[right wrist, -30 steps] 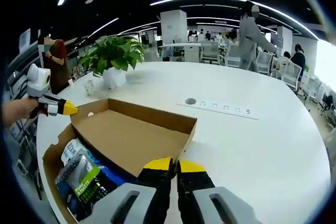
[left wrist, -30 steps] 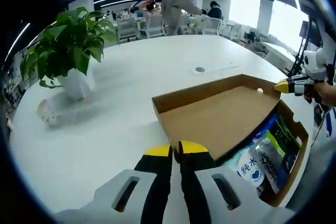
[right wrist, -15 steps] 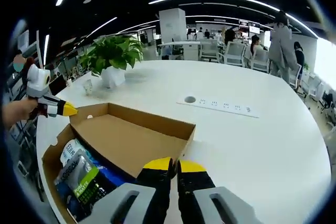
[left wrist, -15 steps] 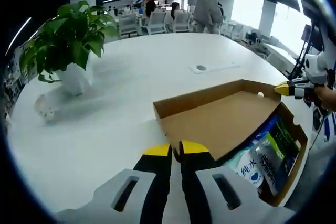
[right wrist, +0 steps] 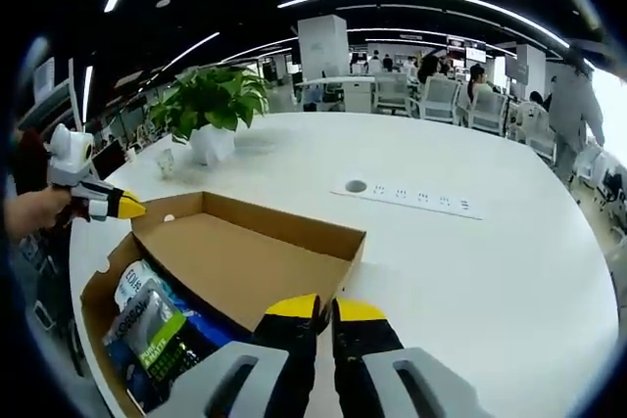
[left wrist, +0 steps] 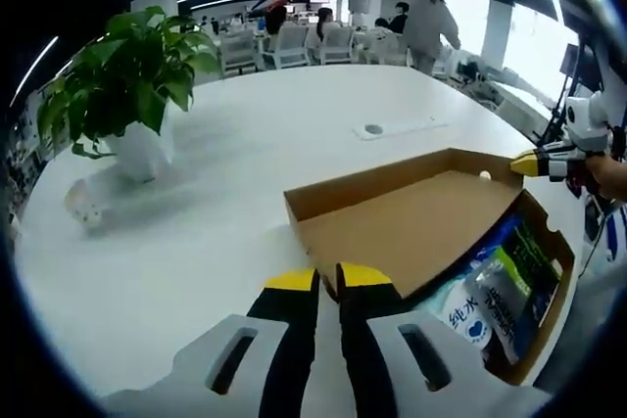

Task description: Operate the shoe box by opening the lid, removing the specified soft item, and placing it in the target area until the item is outside and the box remains undamaged.

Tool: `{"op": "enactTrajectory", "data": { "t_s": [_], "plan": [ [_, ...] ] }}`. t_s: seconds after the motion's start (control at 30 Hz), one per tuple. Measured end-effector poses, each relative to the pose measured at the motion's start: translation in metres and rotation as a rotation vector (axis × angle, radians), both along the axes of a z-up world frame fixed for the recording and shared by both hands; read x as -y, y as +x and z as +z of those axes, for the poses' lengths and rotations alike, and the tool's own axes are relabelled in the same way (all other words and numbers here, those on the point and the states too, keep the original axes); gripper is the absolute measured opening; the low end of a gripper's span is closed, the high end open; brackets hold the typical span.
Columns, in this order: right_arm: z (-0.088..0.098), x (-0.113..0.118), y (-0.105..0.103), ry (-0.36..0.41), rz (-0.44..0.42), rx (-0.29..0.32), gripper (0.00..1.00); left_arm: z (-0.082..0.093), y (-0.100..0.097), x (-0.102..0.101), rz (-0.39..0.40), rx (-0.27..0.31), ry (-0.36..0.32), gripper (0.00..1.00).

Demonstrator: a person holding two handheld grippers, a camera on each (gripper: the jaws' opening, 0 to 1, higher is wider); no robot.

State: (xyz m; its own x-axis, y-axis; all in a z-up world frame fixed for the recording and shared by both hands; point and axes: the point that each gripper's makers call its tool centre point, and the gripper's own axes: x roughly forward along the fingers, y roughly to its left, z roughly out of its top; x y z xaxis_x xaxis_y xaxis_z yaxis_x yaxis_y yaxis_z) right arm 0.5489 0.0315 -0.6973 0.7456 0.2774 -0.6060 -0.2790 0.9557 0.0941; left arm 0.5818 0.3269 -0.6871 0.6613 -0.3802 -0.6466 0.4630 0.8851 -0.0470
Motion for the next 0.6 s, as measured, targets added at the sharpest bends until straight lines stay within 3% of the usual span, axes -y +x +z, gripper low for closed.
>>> {"op": "enactTrajectory", "data": {
  "t_s": [0.6],
  "plan": [
    [0.013, -0.006, -0.003, -0.016, 0.055, 0.052, 0.12, 0.014, -0.005, 0.001, -0.020, 0.053, -0.029, 0.18]
  ]
}}
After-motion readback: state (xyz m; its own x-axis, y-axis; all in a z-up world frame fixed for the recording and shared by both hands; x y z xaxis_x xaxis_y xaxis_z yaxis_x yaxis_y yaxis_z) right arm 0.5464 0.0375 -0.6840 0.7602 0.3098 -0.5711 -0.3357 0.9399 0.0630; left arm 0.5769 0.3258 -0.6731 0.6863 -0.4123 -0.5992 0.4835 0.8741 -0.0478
